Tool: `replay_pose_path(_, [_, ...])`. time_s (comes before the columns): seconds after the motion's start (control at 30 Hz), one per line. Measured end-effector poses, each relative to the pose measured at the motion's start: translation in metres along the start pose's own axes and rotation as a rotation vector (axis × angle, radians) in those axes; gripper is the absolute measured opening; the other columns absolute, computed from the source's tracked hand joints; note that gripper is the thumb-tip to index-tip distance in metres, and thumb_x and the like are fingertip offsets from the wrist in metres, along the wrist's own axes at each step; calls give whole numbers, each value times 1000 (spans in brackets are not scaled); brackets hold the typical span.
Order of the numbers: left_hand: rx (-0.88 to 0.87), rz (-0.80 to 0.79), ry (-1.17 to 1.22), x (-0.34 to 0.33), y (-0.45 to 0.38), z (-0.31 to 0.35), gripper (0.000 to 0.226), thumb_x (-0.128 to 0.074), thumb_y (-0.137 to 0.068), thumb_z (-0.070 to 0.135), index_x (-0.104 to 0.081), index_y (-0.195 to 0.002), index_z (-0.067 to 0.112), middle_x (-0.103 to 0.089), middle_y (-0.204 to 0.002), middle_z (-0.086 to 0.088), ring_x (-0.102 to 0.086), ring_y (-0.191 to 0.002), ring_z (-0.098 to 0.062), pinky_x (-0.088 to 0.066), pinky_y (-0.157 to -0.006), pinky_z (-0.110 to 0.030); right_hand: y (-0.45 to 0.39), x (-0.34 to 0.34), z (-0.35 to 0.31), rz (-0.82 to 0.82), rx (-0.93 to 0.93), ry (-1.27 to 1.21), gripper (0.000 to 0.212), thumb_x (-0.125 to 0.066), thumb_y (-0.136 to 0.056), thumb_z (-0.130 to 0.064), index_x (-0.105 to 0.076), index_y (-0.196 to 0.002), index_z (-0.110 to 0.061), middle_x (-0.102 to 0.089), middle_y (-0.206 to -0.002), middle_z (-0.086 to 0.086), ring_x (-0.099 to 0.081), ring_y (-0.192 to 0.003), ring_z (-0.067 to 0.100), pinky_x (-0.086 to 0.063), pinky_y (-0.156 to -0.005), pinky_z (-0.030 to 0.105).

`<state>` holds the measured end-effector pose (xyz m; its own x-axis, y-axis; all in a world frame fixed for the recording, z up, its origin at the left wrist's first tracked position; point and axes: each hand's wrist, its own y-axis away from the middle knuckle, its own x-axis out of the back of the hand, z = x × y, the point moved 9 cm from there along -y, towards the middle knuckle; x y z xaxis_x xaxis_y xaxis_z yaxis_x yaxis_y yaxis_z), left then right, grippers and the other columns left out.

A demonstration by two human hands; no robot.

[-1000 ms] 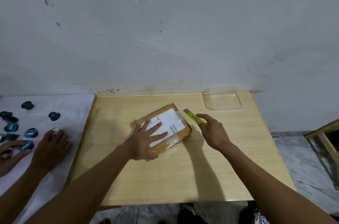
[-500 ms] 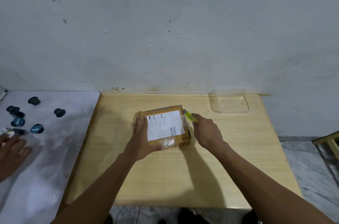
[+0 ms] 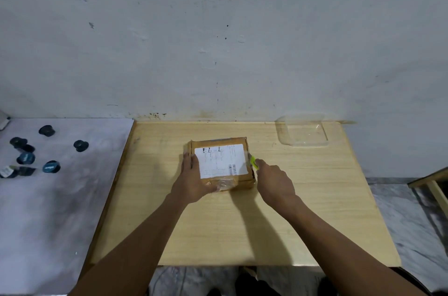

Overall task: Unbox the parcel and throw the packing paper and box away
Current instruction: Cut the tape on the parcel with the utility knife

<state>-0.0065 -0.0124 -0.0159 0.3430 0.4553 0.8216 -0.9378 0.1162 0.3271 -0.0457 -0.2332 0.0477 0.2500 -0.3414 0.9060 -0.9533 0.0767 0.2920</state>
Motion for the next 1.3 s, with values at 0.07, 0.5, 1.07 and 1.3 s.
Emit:
replay_pose_path(0.07, [-7,-15,-17,-2,-1,3,130,-74,-71,59,12,-151,5,23,-161,-9,23,-147,-20,-12,-121,-37,5,0,7,-3,-27,-25,36,-36,-96,-9,-45,-131,-16,-62,-103,16,-60,-89,37,-39,-63,34])
replay_pose_path(0.5, [-59,-6,16,-10,8,27,115,-71,-78,53,5,-154,11,10,-162,-7,7,-151,-24,-24,-119,-38,55,-18,42,36,-125,-243,31,-35,-99,-20,-48,-126,-26,-67,-105,13,-57,-91,37,-39,-68,36])
replay_pose_path(1.07, [-131,83,3,-17,33,35,96,-56,-90,54,1,-154,11,12,-163,-5,11,-151,-21,-33,-112,-38,78,-7,107,331,-415,-791,18,-59,-88,-36,-68,-76,-25,-58,-55,1,-50,-52,21,-39,-53,32])
replay_pose_path(1.3, [-136,59,7,-16,36,34,90,-55,-92,50,1,-154,15,15,-163,-4,-1,-151,-19,-38,-107,-37,77,-15,106,337,-378,-928,15,-53,-89,-26,-68,-87,-27,-55,-60,-3,-46,-55,17,-40,-54,31])
